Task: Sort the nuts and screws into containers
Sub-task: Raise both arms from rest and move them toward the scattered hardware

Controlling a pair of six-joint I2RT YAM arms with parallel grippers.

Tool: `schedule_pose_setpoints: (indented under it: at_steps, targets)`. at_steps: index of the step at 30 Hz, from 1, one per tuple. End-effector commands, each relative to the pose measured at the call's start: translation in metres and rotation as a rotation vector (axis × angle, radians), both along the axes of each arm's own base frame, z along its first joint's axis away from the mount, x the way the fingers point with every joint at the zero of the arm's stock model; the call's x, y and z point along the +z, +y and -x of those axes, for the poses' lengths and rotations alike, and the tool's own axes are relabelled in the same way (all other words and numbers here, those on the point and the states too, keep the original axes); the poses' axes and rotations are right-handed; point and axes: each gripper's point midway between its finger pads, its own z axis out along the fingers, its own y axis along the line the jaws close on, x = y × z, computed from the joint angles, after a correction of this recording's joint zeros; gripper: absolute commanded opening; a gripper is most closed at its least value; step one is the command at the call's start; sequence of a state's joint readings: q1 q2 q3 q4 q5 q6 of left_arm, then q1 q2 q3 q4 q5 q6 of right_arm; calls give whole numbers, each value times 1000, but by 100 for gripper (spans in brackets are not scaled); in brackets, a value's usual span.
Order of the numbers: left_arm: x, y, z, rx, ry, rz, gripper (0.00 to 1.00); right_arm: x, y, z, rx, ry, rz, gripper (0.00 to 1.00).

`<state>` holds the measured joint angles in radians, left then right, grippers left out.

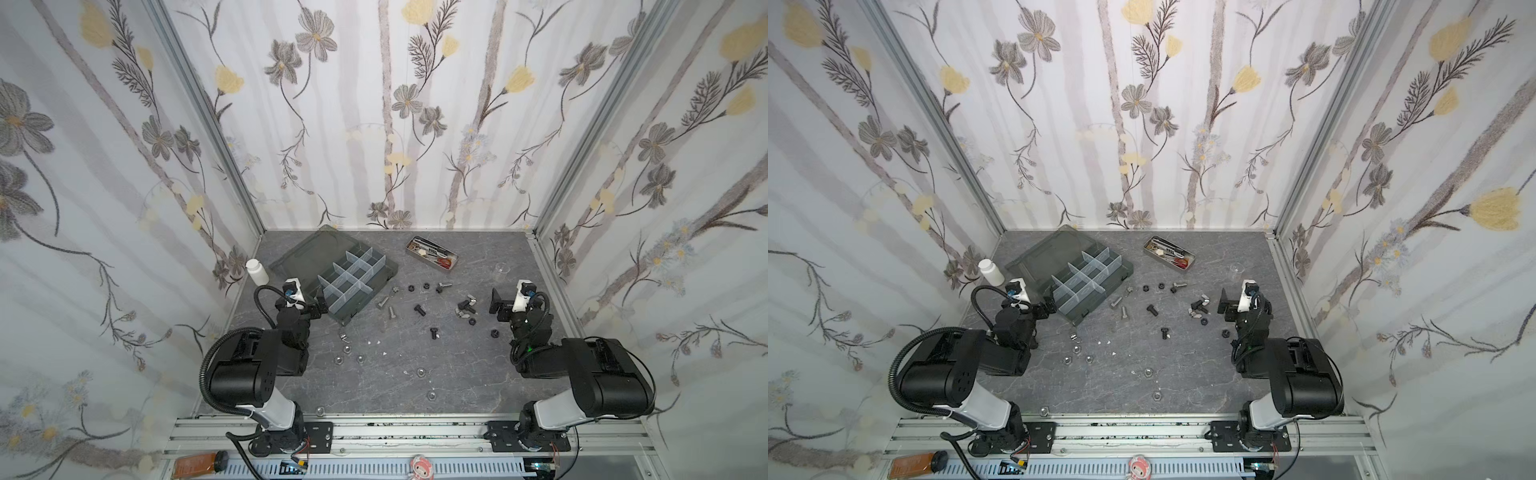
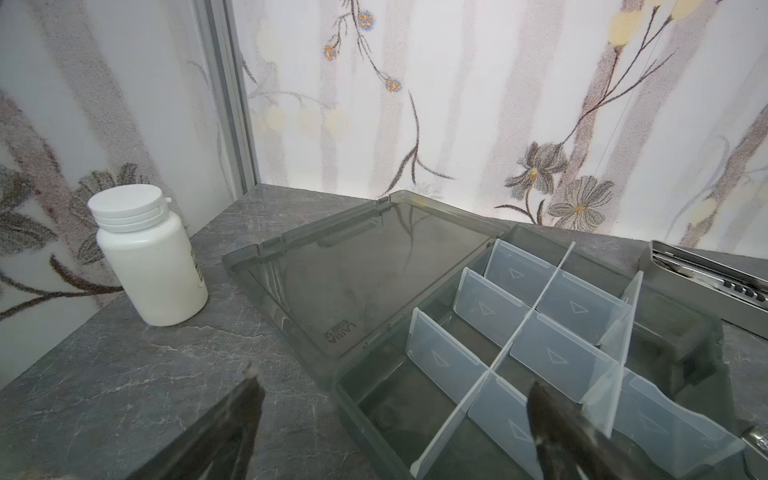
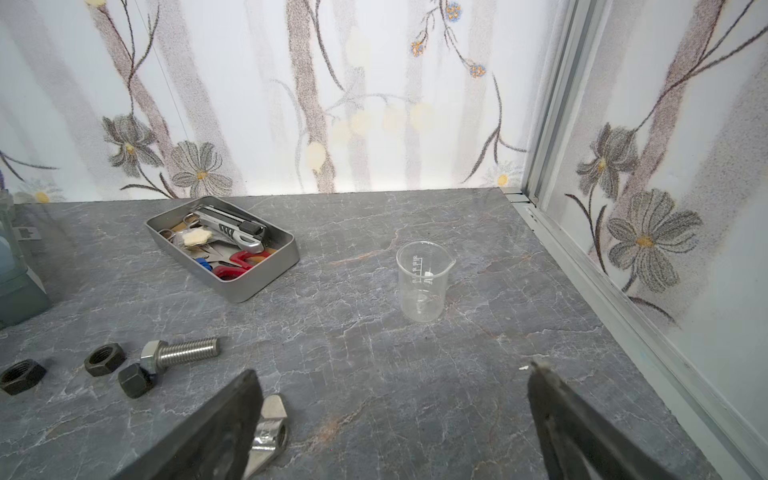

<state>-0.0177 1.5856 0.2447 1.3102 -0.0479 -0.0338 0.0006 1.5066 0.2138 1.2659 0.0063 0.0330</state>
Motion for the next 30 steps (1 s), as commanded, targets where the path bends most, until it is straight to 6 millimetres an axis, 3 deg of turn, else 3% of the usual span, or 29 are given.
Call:
schedule_pose_setpoints:
  at_steps: [1,5,8,23,26,30]
  targets:
    - [5,-1,-2,-2,-17,8,100,4,1,0,8,-20,5,100]
    - [5,0,-2,-1,-17,8,100,5,1,0,8,-21,5,99]
    - [5,0,-2,-1,-17,8,100,6,-11,2,-64,-29,-12,99]
    - [4,0,-2,-2,-15,11,100,6,-10,2,-61,-30,-8,100]
    - [9,19,1,113,-26,42,100,15,-20,7,-125,-48,-26,99]
    - [23,26,1,156,-10,50,100,36,-33,13,-205,-15,-72,99]
